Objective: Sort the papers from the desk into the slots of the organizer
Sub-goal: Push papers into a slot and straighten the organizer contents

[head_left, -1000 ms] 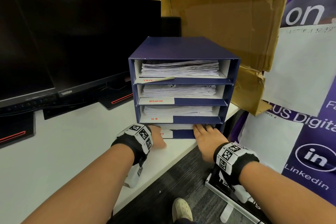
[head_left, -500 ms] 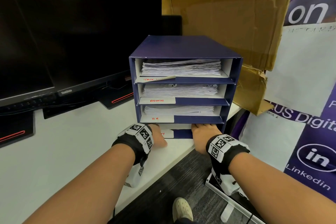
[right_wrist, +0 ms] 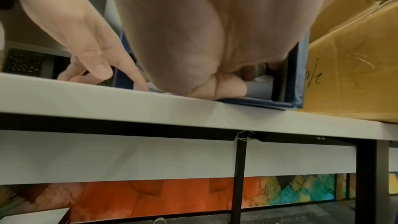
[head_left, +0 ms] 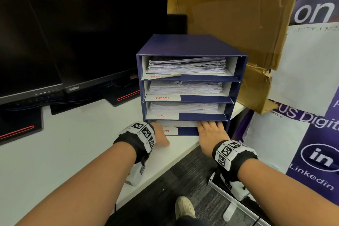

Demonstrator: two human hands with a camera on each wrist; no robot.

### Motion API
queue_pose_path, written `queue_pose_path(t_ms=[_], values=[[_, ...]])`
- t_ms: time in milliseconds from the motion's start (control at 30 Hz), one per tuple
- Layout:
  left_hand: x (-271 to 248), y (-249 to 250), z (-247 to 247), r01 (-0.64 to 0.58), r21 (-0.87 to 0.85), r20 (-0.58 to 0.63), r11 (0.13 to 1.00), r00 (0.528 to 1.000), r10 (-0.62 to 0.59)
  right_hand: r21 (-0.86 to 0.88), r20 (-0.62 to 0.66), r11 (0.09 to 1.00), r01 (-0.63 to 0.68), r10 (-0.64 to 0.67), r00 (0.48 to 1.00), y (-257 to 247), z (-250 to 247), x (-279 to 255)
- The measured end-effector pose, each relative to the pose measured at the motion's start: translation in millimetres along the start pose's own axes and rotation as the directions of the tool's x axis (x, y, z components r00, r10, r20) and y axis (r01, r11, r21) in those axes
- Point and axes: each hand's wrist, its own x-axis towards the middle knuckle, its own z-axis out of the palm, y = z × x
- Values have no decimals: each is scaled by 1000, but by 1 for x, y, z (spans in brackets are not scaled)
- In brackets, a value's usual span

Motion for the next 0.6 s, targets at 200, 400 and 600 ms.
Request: queue_pose_path(t_ms=[200,400,600], values=[[-28,-2,-3,-68,16,-23,998,997,68,-22,18,999,28,-28,999,-2,-7,-36],[-53,-11,1,-40,-6,-284,999,958,37,9,61,996,91,-92,994,-3,-13,-75],[-63,-3,7,-77,69,-281,995,955,93,22,47,988,154,-155,987,-4,-28,-105]])
